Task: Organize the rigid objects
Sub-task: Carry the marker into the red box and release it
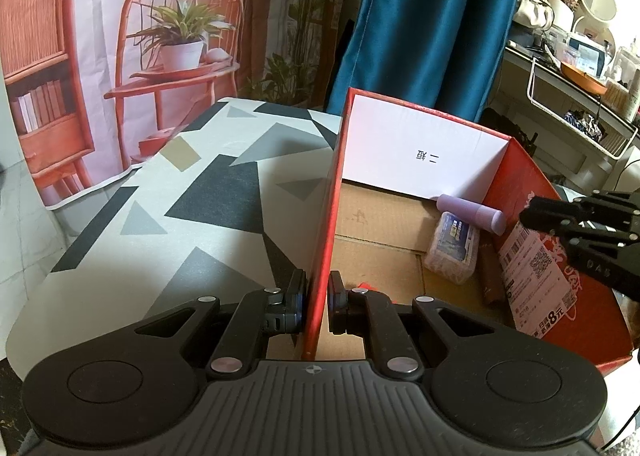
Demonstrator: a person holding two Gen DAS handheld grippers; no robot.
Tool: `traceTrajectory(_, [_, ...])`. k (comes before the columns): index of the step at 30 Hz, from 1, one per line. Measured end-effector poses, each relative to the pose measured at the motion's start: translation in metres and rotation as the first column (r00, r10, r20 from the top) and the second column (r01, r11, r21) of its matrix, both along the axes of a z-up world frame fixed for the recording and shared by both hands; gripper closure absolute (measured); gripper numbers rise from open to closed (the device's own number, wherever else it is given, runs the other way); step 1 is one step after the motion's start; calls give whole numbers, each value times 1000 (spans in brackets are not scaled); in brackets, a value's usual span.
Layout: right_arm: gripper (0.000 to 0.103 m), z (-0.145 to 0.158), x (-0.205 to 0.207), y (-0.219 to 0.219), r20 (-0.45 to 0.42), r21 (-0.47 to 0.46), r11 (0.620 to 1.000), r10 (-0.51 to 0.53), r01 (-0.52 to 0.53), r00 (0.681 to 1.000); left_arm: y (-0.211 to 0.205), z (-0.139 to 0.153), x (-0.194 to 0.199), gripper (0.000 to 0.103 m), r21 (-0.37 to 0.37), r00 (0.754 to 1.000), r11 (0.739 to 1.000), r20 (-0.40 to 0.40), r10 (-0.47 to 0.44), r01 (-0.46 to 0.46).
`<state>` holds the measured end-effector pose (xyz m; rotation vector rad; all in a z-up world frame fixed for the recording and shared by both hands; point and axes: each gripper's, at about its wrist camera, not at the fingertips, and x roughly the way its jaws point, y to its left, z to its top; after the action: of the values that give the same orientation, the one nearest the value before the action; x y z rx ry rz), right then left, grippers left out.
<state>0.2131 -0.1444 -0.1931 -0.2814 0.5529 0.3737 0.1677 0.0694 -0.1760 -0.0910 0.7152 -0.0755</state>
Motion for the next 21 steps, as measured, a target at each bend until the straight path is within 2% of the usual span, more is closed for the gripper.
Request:
traceTrajectory(12, [88,11,-5,-32,65,96,989,-120,113,991,-1,1,-2,91,9,1000,1000,1,-2,2])
traceTrajectory(17, [86,11,-12,-56,101,182,961,-229,208,968,0,0,-1,91,11,1000,1000,0,-1,0])
traceTrajectory(21, [83,-4,-13,-77,69,211,932,-315,295,946,0,0,-1,91,11,1000,1000,7,2,-2])
